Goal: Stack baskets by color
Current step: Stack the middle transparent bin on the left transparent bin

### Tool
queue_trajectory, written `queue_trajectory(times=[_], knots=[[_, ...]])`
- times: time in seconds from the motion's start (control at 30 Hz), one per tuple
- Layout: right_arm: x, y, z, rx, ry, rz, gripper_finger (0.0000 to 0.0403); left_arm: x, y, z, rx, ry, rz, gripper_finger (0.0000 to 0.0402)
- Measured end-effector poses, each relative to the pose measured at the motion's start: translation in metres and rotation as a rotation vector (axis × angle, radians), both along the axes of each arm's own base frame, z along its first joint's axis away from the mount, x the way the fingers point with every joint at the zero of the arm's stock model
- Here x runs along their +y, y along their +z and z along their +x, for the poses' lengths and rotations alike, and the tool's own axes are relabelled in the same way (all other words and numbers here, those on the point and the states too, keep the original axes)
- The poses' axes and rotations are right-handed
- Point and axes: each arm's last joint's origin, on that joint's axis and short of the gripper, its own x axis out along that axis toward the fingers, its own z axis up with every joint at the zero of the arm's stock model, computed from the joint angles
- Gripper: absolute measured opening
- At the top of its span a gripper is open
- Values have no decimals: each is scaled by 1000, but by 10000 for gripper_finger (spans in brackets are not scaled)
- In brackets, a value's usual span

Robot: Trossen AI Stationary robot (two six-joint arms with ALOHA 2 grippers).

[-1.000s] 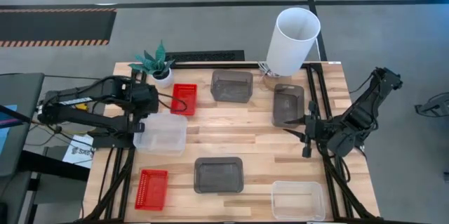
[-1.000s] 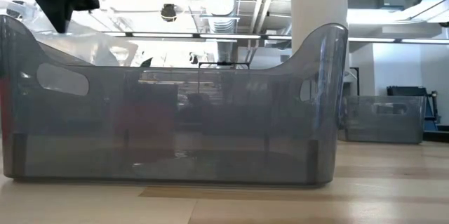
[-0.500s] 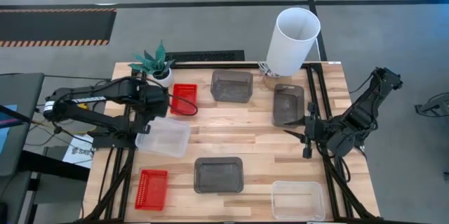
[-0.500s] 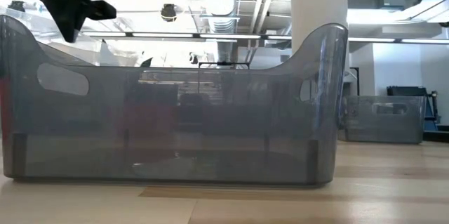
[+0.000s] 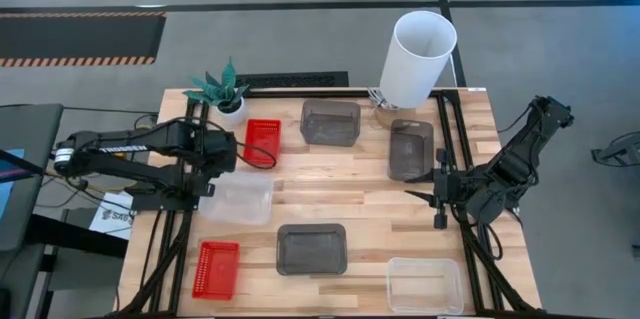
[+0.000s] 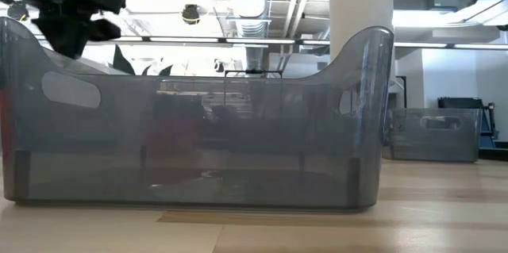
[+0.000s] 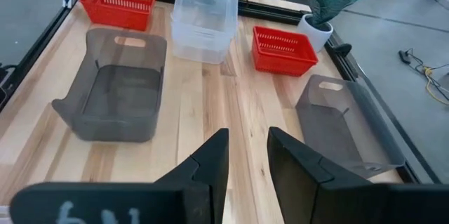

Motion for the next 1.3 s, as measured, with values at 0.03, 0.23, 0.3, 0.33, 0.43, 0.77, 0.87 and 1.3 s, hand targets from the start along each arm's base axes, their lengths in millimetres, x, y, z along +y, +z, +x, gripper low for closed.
queue_trajectory(times=[0.03, 0.23, 0.3, 0.33, 0.43, 0.77, 0.87, 1.3], knots=[[0, 0, 0, 0, 0, 0, 121, 0, -2, 0, 3, -1, 0, 0], [0, 0, 0, -5, -1, 5, 121, 1, -8, 0, 6, 8, 15, 0], [0, 1, 0, -7, -1, 7, 121, 2, -6, -2, -10, 17, 22, 0], [0, 1, 0, -7, -1, 7, 121, 2, -6, -2, -24, 18, 24, 0], [0, 1, 0, -7, -1, 7, 120, 3, 0, -5, -119, 24, 39, 0], [0, 0, 0, -5, 1, 17, 120, 1, 11, -25, -220, 103, 56, 0], [0, 1, 0, -5, 1, 17, 120, 1, 8, -23, -204, 104, 53, 0], [1, 1, 0, 0, 15, 29, 120, 5, -21, -3, -58, 106, 67, 2]])
